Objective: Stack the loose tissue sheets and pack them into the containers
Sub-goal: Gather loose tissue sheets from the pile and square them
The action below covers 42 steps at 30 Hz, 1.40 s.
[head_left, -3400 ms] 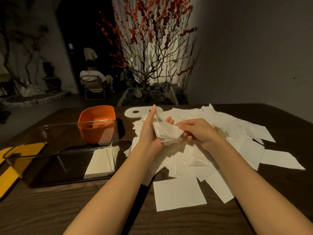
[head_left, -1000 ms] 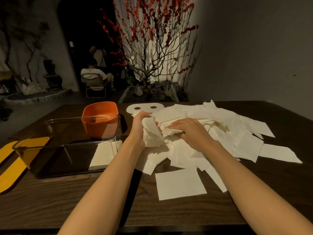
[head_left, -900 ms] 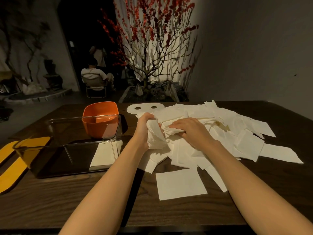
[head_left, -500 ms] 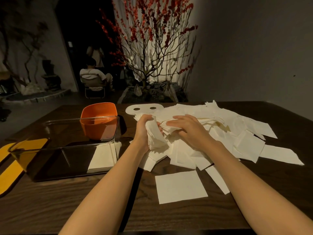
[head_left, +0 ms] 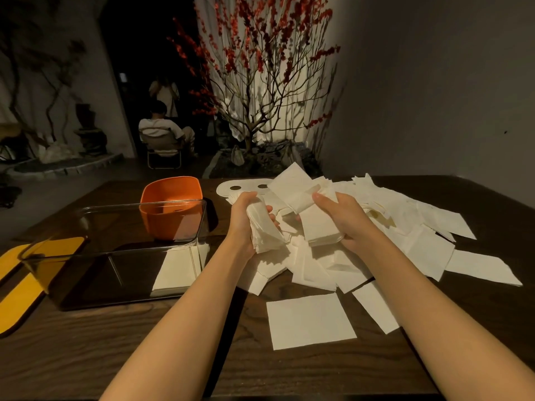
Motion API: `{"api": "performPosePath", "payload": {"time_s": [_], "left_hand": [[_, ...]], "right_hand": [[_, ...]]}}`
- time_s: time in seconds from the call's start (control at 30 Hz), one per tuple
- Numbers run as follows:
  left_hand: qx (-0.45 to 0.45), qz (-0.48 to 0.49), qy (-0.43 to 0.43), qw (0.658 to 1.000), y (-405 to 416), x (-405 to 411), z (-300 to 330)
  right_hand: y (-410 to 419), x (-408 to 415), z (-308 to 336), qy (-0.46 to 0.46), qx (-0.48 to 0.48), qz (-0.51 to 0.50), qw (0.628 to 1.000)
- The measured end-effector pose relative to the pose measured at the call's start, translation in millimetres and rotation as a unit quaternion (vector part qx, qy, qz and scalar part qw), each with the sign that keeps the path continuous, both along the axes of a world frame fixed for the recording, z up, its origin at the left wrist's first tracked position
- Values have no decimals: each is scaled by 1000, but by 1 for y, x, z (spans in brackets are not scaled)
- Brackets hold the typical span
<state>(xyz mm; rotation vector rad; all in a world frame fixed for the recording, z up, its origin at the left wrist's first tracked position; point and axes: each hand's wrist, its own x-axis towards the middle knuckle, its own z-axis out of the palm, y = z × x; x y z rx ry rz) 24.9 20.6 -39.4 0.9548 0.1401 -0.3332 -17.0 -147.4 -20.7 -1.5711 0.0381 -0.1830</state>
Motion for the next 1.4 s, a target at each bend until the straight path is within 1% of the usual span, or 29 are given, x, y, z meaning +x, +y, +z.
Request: {"api": "performPosePath", "payload": {"time_s": [0.07,0.17,0.23,0.33,0.4,0.5,0.63,0.73,0.83,0.93,0.97,1.13,1.23,1.33,1.4], "left_hand": [[27,6,-6,1000,-3,-2,2],[69,11,-17,997,-10,-6,4],[90,19,-33,995,-14,-9,5],[87,33,-39,995,-18,-10,4],[44,32,-27,998,-18,-12,5],[-79,11,-14,997,-15,-15,5],[-156,-13,-19,988,-17,-18,2],[-179,-13,-17,984,-21,-22,3],[-188,-32,-25,981,-24,-22,0],[-194,-83,-19,977,-25,-23,-2],[-193,-83,-15,978,-25,-22,-3],[-160,-42,21,986,-25,-20,-5],[-164,-5,-7,986,-21,-16,-2],[-153,19,-45,987,-12,-11,0],[-139,15,-51,989,-8,-8,-1]], "right_hand": [[0,-2,1,18,4,-8,1000],[1,-3,-1,-13,-59,-23,998],[4,-6,0,-29,-82,-18,996],[9,-10,3,-15,-64,7,998],[9,-13,5,14,-24,24,999],[6,-14,7,62,77,50,994],[7,-15,7,117,191,84,971],[10,-14,3,144,221,108,959],[11,-12,0,153,210,116,959],[12,-11,-1,163,151,93,971],[12,-10,-2,165,134,90,973],[12,-12,0,182,97,84,975],[9,-14,2,182,94,75,976],[6,-14,4,159,84,20,984],[5,-12,6,126,104,-27,986]]}}
